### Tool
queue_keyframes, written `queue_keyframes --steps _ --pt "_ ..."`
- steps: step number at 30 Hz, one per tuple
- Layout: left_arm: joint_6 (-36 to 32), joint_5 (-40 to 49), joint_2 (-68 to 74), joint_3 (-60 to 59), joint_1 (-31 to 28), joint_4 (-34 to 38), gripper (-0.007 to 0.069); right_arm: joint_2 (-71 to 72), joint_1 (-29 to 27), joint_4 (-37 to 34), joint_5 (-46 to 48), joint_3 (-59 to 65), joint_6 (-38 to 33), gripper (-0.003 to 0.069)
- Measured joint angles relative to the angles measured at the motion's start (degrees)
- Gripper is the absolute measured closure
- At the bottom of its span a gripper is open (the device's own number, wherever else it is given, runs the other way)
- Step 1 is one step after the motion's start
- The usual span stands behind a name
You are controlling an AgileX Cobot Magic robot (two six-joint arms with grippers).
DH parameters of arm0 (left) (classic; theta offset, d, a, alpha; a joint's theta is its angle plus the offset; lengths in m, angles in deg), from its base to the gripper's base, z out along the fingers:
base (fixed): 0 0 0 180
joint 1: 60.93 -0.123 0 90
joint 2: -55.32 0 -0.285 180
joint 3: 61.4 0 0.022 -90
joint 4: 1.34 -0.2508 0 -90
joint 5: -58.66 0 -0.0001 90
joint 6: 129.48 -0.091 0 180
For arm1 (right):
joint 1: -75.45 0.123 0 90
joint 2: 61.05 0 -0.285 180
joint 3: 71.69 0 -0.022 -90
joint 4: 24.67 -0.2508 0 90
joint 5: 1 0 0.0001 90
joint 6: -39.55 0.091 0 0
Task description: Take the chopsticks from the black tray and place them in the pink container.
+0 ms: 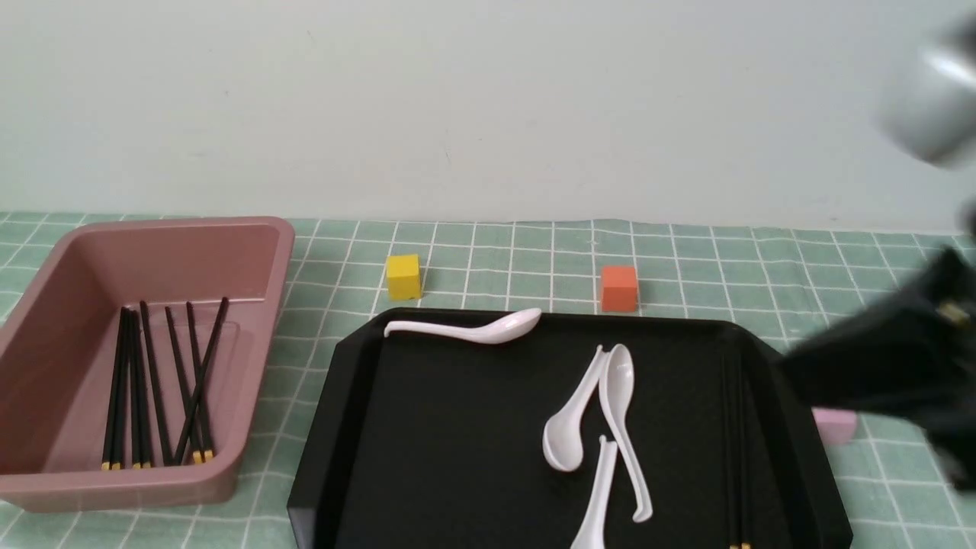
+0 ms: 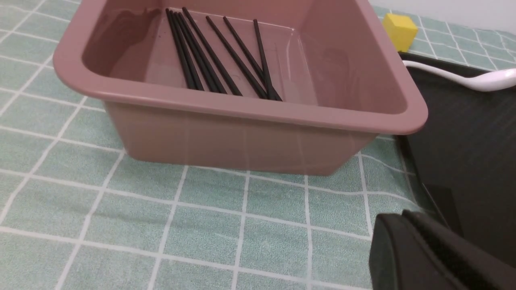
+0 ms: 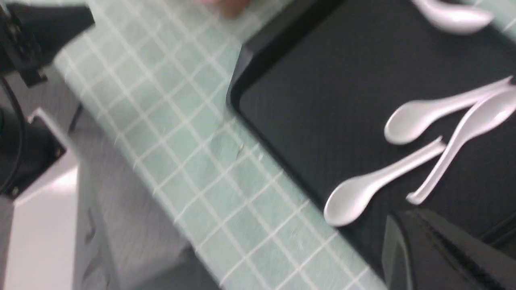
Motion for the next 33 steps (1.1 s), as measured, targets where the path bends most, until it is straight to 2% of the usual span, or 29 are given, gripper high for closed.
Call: queue_keyframes --steps 3,7,10,16,33 --pt "0.0 0.0 0.0 0.0 0.0 0.0 0.0606 13.3 0.0 -0.4 -13.3 14.3 -0.1 0.0664" --pt "0.0 0.0 0.0 0.0 0.0 0.0 0.0606 27.5 0.0 -5.4 -34.8 31.8 -0.1 0.0664" --pt "0.0 0.0 0.0 0.0 0.0 0.0 0.0606 33.0 0.0 -6.8 -42.2 39.4 -0.6 0.0663" --pt "0.0 0.0 0.0 0.0 0.0 0.0 0.0606 34.0 0.0 -6.5 -44.5 42.1 -3.2 0.0657" --pt "0.0 0.0 0.0 0.0 0.0 0.0 0.0606 34.0 0.0 -6.3 -44.5 42.2 -3.3 0.0644"
